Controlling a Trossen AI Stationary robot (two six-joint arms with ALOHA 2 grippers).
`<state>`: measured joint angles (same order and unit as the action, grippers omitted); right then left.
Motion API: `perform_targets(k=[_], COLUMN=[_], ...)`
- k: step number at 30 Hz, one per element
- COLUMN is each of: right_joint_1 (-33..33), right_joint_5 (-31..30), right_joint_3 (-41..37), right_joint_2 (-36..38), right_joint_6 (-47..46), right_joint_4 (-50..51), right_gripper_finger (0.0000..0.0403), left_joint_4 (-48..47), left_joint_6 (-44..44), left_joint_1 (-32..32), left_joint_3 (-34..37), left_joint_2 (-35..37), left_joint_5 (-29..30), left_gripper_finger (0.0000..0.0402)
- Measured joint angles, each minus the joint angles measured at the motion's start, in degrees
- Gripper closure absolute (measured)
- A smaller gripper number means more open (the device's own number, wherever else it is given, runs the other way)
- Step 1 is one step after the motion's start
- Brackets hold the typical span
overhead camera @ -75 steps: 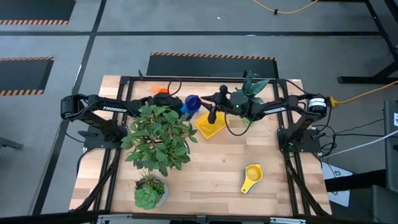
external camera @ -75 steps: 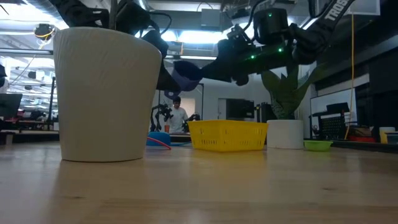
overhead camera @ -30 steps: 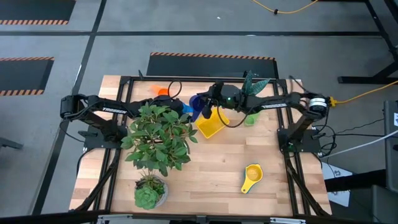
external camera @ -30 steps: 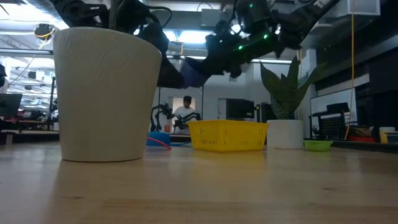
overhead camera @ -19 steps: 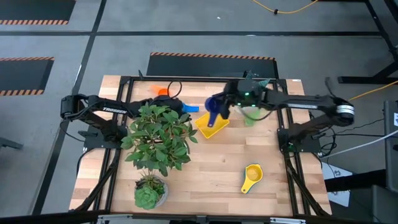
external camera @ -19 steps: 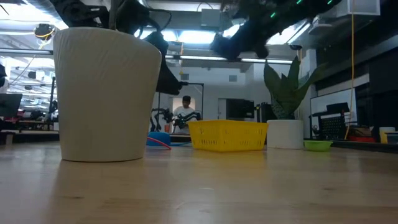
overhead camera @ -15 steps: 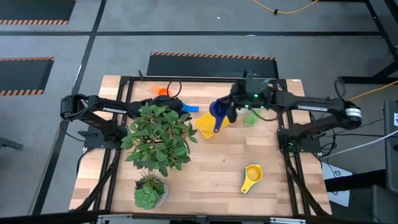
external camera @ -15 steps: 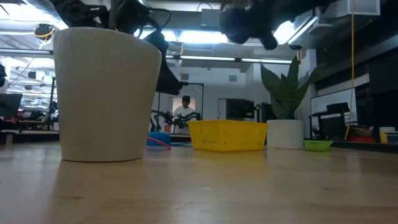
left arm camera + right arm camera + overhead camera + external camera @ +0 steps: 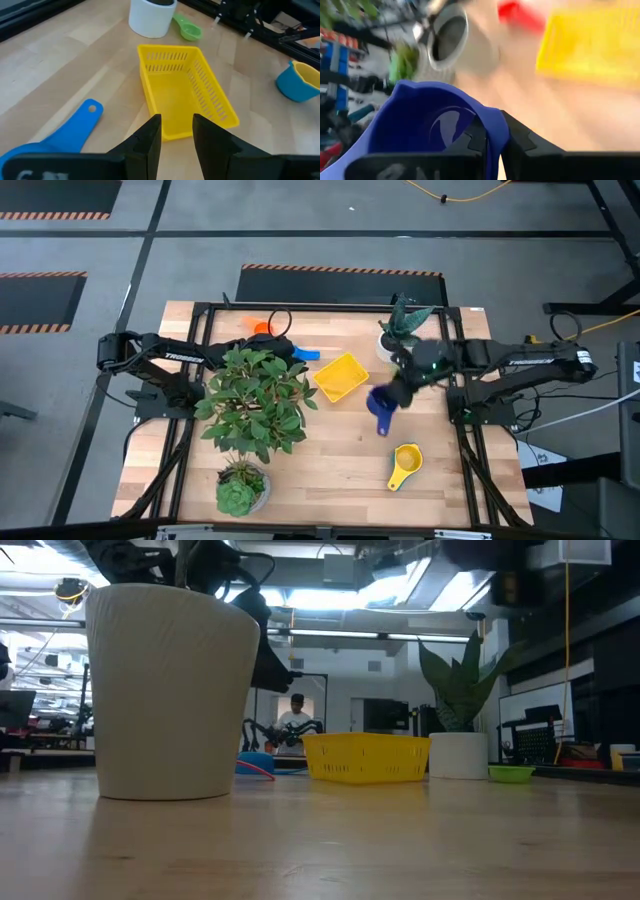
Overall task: Nest measuring cups in basket
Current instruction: Stack the dark blue measuring cup on top of the yellow measuring cup
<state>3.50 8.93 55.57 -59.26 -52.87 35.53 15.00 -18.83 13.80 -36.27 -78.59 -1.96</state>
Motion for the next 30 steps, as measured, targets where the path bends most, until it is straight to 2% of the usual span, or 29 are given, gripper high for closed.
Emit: perform_targets(k=[3, 7, 14, 22, 30], right_joint_1=[5.21, 12.49, 21.72, 27.52, 29.87], right_joint_5=[-0.82, -4.75, -9.31, -9.3, -9.34], right_joint_3=[-0.01, -1.11, -5.5, -10.42, -12.87], right_joint_2=[-0.41, -0.88, -2.5, -4.32, -5.62], right_joint_6=[-7.16, -15.15, -24.58, -29.81, -32.09], right_joint_4=[6.23, 9.91, 10.2, 10.44, 10.76], right_gripper_finger=[0.0369, 0.0369, 0.0368, 0.0368, 0.0368], left_joint_4=[0.02, 0.02, 0.03, 0.02, 0.01], left_joint_6=[0.0, 0.0, 0.0, -0.02, -0.02], left_joint_1=[0.0, 0.0, 0.0, 0.0, 0.0], left_joint_3=[0.0, -0.02, -0.04, -0.07, -0.07], left_joint_2=[0.0, 0.0, 0.0, 0.0, 0.02], left_joint_5=[0.0, -0.02, -0.02, -0.02, -0.02], left_gripper_finger=[0.0297, 0.0297, 0.0297, 0.0297, 0.0297])
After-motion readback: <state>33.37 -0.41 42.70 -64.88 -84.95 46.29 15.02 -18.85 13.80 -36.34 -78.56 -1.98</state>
